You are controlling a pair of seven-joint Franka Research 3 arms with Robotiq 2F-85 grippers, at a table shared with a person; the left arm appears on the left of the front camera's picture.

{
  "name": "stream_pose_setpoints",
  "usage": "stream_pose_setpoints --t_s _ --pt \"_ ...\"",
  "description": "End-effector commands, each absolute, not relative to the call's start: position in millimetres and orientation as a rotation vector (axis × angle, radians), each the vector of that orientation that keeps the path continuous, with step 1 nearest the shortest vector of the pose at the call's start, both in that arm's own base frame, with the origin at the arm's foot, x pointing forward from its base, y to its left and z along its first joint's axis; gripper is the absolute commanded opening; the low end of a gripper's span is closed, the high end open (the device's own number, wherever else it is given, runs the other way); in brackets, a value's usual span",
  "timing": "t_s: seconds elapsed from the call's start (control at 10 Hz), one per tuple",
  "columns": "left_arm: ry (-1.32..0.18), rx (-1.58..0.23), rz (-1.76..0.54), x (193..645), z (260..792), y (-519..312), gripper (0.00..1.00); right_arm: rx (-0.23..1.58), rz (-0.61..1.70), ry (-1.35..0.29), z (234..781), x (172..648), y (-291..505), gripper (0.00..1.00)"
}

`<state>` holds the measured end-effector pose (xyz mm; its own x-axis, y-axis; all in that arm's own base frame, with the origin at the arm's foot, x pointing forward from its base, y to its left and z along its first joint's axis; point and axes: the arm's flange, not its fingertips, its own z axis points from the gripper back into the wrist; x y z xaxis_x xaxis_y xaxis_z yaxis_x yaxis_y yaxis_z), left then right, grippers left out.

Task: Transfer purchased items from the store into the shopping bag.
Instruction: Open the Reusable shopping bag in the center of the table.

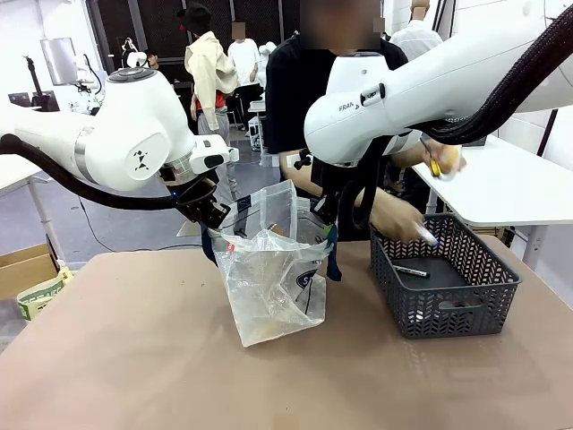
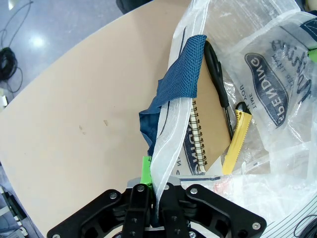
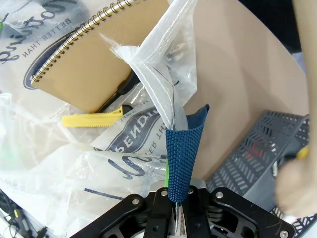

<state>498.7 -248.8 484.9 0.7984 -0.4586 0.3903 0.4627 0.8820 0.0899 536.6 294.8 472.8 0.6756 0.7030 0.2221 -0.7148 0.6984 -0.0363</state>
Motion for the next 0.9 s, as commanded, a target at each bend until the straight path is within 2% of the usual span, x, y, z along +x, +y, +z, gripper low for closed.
stream_pose_setpoints --t_s 0.0,0.8 --pt "-0.419 -0.006 -0.499 498.2 485.7 -249.4 0.00 0.055 0.798 -0.227 472.0 536.4 294.4 0.00" --pt "-0.419 -0.006 -0.499 498.2 485.7 -249.4 0.00 0.055 0.798 -0.227 472.0 536.4 294.4 0.00"
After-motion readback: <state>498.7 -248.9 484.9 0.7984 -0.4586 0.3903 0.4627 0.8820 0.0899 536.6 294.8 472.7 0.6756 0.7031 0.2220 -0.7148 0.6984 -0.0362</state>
